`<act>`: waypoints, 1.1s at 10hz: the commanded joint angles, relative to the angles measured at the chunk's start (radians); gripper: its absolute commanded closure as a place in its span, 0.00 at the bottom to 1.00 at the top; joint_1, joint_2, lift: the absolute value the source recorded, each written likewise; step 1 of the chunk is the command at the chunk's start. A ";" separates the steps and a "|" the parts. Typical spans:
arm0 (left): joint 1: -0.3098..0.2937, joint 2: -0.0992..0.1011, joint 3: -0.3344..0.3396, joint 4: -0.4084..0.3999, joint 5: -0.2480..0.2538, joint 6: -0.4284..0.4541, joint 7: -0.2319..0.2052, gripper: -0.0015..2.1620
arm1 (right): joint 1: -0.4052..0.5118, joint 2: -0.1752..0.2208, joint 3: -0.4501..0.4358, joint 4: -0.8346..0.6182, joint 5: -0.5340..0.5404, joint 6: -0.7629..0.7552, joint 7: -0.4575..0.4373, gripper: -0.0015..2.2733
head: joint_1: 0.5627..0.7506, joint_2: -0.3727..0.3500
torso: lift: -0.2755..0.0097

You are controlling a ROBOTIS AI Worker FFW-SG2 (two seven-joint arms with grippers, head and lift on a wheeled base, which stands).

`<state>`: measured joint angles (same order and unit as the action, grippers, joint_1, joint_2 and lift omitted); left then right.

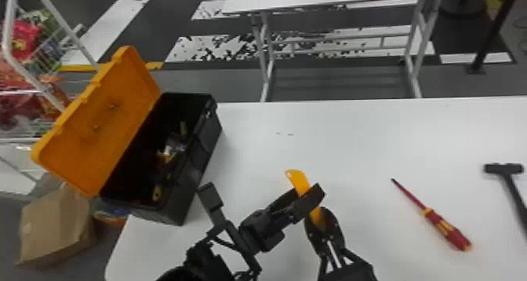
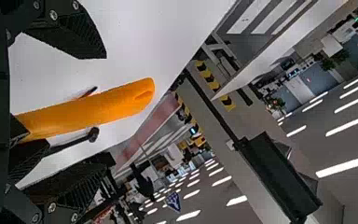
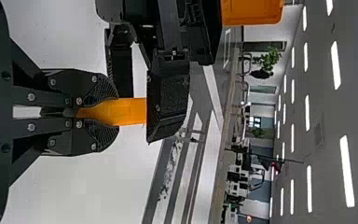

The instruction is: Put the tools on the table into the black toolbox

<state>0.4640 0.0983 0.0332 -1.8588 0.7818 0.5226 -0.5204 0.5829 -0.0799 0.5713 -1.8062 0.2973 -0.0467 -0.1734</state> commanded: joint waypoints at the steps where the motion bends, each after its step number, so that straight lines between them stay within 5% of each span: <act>1: -0.002 0.000 0.004 0.001 0.004 0.004 0.000 0.10 | 0.000 0.000 0.007 -0.001 -0.001 0.000 0.000 0.98 | 0.70 0.84 | 0.70; 3: -0.019 0.001 0.004 0.012 0.004 0.001 -0.003 0.15 | -0.002 0.000 0.009 -0.001 0.000 0.000 0.000 0.98 | 0.70 0.85 | 0.70; 5: -0.033 0.001 0.005 0.024 0.001 0.001 -0.038 0.38 | 0.000 -0.001 0.009 -0.001 -0.001 0.000 -0.001 0.98 | 0.70 0.85 | 0.70; 7: -0.045 0.000 0.005 0.036 -0.007 0.026 -0.047 0.97 | 0.000 0.000 0.009 -0.001 -0.001 0.000 -0.001 0.98 | 0.70 0.84 | 0.70; 10: -0.053 0.006 0.008 0.041 -0.007 0.047 -0.061 0.99 | 0.000 0.000 0.007 0.001 -0.003 -0.021 -0.014 0.95 | 0.70 0.84 | 0.70; 11: -0.054 0.006 0.008 0.039 -0.006 0.050 -0.061 0.99 | 0.006 -0.001 0.004 0.002 -0.010 -0.083 -0.023 0.85 | 0.70 0.83 | 0.70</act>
<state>0.4106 0.1036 0.0415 -1.8182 0.7755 0.5719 -0.5821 0.5859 -0.0804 0.5765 -1.8042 0.2910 -0.0979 -0.1961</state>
